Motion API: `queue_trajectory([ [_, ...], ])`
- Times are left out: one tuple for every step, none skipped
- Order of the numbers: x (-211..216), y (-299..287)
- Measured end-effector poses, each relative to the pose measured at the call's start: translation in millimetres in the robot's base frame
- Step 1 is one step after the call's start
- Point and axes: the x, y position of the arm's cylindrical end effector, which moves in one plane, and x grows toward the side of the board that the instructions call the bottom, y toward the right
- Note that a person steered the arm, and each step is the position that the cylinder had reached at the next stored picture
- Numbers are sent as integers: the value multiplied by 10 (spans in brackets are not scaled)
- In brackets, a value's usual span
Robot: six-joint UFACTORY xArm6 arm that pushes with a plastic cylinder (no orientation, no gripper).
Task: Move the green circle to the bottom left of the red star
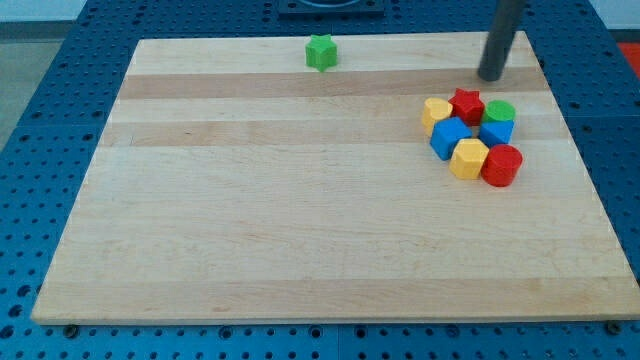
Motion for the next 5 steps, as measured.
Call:
queue_trajectory([
  [174,264],
  [388,275],
  [574,275],
  [818,266],
  [1001,136],
])
